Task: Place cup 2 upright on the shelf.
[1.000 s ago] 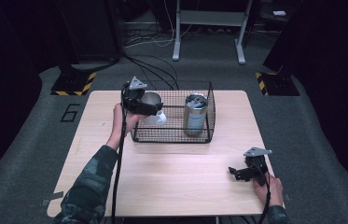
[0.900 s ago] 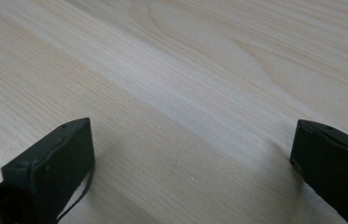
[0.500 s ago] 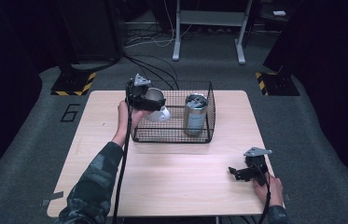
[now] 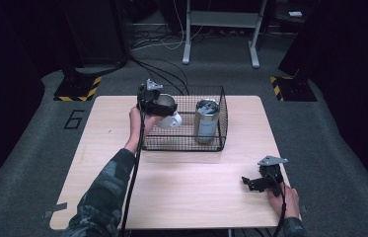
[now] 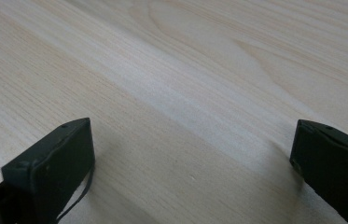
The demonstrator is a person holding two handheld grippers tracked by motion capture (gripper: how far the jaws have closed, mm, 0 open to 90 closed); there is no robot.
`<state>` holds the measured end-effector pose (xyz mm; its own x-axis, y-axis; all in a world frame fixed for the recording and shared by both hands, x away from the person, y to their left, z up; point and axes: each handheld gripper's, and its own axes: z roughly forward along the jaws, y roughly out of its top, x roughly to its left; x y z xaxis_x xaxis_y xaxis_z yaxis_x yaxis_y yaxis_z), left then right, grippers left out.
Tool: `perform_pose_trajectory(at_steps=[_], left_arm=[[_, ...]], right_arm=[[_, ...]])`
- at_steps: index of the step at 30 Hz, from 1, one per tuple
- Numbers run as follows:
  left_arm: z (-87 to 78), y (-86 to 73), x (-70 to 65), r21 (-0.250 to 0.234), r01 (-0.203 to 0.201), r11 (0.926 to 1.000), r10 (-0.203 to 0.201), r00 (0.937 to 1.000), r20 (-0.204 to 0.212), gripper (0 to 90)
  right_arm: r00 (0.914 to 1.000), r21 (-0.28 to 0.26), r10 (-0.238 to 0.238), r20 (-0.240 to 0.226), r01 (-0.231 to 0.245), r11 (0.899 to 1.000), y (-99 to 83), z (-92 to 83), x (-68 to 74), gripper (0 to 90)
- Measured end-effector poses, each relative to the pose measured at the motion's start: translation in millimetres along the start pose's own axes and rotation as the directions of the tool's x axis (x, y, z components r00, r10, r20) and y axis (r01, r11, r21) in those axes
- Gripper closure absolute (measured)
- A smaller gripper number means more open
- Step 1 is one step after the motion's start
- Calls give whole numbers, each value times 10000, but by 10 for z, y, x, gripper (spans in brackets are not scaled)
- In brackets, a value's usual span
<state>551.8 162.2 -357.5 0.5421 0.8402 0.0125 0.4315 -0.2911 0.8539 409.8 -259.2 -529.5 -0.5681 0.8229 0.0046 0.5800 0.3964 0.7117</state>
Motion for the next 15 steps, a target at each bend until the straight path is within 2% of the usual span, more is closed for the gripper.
perform_pose_trajectory(at_steps=[7, 15], left_arm=[[104, -27, -4, 96, 118, 9999, -116, 9998, -139, 65], [214, -79, 2, 450, 211, 9988, -204, 9997, -154, 64]], right_arm=[[10000, -14, -50, 6, 50, 10000, 1, 1, -5, 0], [10000, -7, -19, -1, 19, 10000, 0, 1, -1, 0]])
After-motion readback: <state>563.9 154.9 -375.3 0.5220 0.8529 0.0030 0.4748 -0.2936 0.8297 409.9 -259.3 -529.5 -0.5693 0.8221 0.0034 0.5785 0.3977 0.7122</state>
